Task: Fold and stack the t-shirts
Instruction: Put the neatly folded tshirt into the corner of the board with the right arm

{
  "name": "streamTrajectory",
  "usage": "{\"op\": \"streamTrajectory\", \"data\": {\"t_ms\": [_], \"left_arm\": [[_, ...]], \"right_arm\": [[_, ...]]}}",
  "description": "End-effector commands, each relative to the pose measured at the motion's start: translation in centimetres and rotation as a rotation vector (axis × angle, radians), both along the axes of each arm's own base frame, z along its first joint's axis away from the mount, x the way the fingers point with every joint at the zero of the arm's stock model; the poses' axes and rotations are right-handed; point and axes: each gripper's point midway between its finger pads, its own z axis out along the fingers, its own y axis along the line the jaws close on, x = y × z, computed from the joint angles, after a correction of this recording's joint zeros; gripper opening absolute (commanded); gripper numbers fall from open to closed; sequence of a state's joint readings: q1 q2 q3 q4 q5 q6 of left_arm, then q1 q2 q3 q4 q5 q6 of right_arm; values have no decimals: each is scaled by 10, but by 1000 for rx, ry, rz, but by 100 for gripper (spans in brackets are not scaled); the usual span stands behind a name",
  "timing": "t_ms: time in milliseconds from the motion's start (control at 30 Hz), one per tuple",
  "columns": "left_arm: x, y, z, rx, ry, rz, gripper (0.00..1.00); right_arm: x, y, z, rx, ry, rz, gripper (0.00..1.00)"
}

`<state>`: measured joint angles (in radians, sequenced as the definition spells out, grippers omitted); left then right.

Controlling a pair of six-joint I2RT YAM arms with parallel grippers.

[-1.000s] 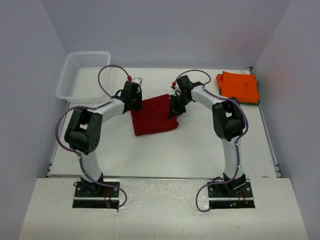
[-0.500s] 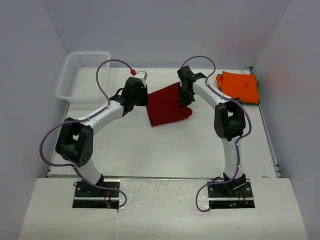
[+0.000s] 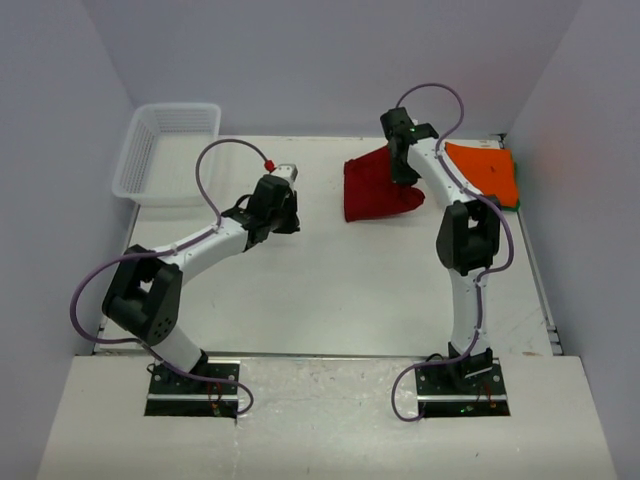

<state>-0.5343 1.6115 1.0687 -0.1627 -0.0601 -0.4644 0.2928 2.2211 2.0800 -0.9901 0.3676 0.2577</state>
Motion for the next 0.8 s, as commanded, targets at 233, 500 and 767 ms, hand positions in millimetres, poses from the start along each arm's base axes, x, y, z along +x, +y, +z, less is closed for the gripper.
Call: {"op": "streamTrajectory", "data": {"t_ms": [233, 500, 767], "left_arm": [[0, -4, 5, -43, -26, -6, 0], [-2, -9, 4, -51, -23, -37, 0], [1, -12, 0, -41, -16, -51, 0]], "right_arm": [[7, -60, 66, -230, -110, -134, 0], [24, -91, 84, -278, -154, -169, 0], [46, -110, 104, -285, -233, -190, 0]]}}
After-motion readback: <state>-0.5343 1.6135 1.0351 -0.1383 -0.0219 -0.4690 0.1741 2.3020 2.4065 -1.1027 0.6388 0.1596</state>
